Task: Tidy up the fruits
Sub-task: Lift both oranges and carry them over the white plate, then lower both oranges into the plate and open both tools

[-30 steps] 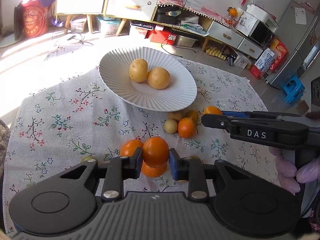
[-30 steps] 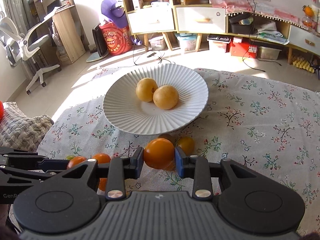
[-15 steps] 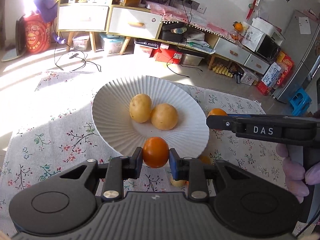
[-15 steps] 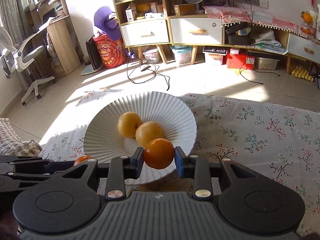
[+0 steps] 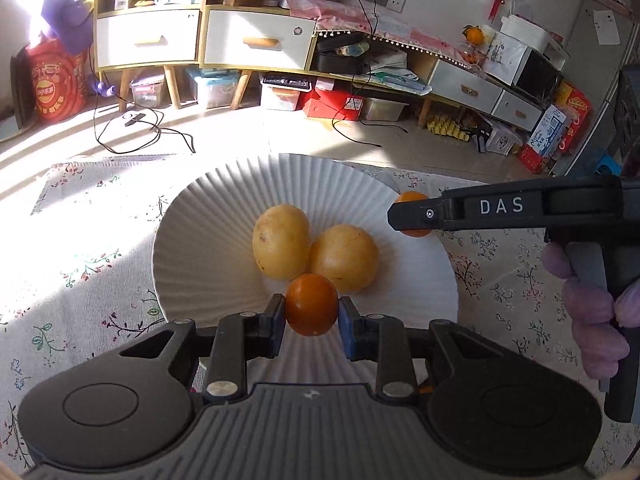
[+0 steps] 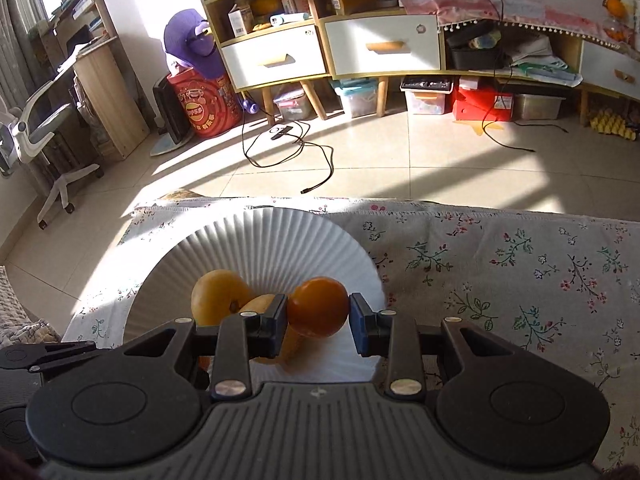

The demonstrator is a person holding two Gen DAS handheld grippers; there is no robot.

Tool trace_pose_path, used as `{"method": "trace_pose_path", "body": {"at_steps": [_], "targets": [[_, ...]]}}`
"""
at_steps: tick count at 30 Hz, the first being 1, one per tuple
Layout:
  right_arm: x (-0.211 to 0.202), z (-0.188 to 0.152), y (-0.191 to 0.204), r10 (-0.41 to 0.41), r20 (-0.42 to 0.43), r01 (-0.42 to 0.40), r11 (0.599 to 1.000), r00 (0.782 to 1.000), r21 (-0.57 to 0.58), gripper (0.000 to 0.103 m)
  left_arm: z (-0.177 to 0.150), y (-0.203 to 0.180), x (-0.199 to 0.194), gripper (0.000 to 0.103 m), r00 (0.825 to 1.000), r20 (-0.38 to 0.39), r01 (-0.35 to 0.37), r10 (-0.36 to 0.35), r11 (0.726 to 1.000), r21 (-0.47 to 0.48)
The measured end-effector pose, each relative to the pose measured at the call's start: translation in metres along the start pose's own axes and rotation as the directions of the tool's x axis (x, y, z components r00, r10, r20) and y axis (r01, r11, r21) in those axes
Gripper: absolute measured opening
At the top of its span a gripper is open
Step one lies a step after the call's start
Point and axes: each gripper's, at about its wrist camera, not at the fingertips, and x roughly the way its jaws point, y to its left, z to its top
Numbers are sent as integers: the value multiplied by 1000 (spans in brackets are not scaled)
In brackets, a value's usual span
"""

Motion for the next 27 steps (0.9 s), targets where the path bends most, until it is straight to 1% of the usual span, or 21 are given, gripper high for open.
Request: {"method": "trace_pose_path", "body": {"at_steps": [5, 14, 19, 27], "targets": [[14, 10, 0, 7, -6, -7, 1000, 1000, -2, 30, -1, 3, 7, 14, 1000, -2, -4, 4, 1000, 0], [38, 19, 4, 17, -28, -17, 1000, 999, 2, 30, 1, 3, 9, 14, 1000, 14, 24, -25, 1000, 19], [44, 22, 10, 34, -32, -34, 999, 999, 7, 30, 2, 5, 12, 15, 999, 13, 40, -40, 999, 22], [45, 16, 16, 41, -40, -41, 999, 998, -11, 30, 3, 6, 13, 15, 999, 14, 46, -47, 999, 28]]}}
